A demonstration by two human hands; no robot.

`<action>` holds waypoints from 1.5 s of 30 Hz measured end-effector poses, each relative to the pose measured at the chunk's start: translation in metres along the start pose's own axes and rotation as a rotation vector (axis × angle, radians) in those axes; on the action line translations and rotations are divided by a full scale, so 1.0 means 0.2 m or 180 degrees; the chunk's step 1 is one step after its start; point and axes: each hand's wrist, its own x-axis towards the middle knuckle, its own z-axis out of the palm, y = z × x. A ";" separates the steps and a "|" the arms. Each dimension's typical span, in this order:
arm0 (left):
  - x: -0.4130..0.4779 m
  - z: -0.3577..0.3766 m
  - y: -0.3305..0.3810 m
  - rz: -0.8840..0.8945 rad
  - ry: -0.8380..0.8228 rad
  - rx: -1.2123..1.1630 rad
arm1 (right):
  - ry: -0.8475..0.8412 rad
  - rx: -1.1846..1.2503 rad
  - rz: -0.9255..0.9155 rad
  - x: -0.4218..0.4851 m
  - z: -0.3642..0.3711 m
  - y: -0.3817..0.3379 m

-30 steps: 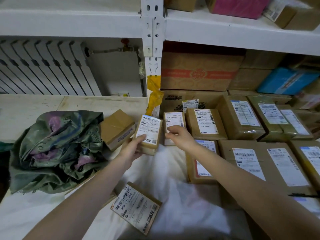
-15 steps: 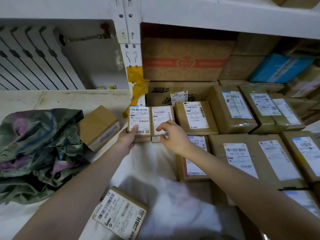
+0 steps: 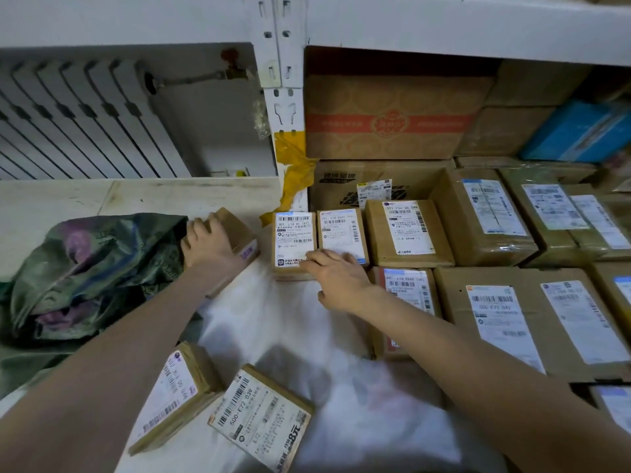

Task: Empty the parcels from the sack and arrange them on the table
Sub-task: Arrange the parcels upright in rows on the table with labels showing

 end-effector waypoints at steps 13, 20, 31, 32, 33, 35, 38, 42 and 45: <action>0.14 -0.03 0.04 -0.0228 -0.0243 0.0258 | -0.0175 0.0177 0.0089 0.01 0.02 -0.02; 0.06 0.00 0.12 0.0149 0.0260 -0.0175 | -0.0305 0.0138 0.0337 -0.03 0.06 0.02; -0.19 -0.23 0.06 -0.0085 0.0060 -0.1604 | 0.0252 0.1480 0.0665 -0.02 0.00 -0.08; -0.22 -0.26 0.06 -0.0112 -0.0004 -0.1825 | 0.0378 0.1853 0.0783 -0.04 -0.01 -0.10; -0.25 -0.27 0.05 -0.0120 -0.0123 -0.2102 | 0.0513 0.2258 0.0878 -0.05 -0.02 -0.12; -0.31 -0.30 0.05 -0.0144 -0.0551 -0.2904 | 0.0707 0.3099 0.1038 -0.10 -0.05 -0.15; -0.44 -0.36 0.03 -0.0434 -0.1503 -0.4046 | 0.0576 0.4074 0.1381 -0.20 -0.13 -0.19; -0.60 -0.37 0.07 -0.0754 -0.2067 -0.4651 | 0.0115 0.4857 0.1665 -0.33 -0.17 -0.19; -0.69 -0.37 0.10 -0.0796 -0.2169 -0.4950 | -0.0314 0.5506 0.1496 -0.42 -0.18 -0.18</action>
